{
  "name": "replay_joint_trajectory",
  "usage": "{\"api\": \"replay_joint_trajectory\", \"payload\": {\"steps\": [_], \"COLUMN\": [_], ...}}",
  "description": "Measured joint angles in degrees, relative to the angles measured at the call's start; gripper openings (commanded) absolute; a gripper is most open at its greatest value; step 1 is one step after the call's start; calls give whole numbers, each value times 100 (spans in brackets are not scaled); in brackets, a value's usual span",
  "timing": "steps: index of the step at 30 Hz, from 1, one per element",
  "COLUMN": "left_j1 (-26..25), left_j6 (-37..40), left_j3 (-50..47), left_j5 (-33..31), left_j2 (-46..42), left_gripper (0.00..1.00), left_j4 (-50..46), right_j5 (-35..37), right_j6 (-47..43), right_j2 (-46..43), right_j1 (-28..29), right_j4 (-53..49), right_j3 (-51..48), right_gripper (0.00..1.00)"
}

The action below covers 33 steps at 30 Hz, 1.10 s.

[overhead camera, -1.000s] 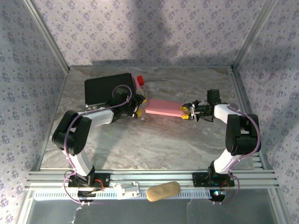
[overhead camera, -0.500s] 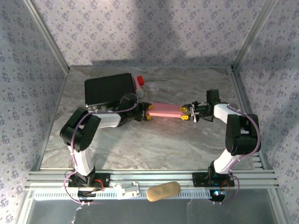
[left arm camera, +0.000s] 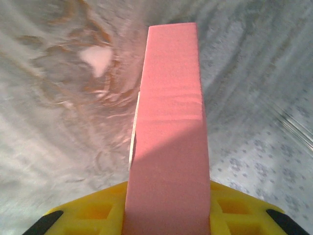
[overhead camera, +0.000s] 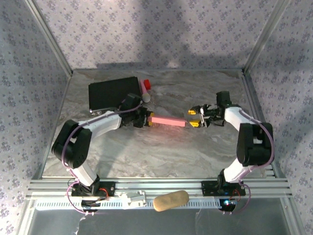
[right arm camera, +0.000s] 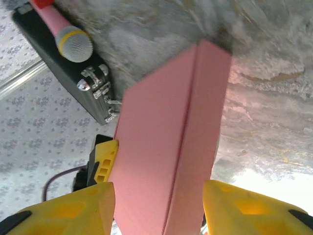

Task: Fold the paper box

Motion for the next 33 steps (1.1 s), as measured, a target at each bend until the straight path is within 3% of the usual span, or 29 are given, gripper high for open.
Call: {"api": "replay_joint_trajectory", "payload": {"steps": [5,9,13,16,24,33], "left_j1": [402,638,881,1047,1405,1718], "left_j6": [155,-7,-66,-96,-111,-90], "left_j3": [428,227,205,177,-33,-85], "left_j5": [9,87,142,192,433,691], "left_j2": [-310,-647,-828,-881,-942,-844], "left_gripper": [15,16,19,21,23,21], "left_j4": [-1617,-2166,-2605,-2782,-2872,-2918], "right_j5": [1281,2763,3742,4133,4675,4839], "right_j6": [-1182,-2271,-3318,-3873,-4916,-5399], "right_j2": [-1447,-2549,-3119,-3021,-1672,-850], "right_j1": [249,1427,2479,2767,3648,3888], "right_j4": [-332,-175,179,273,42,-271], "right_j3": [247,74,-476,-560,376,1036], "right_gripper": [45,43,43,39,35,33]}}
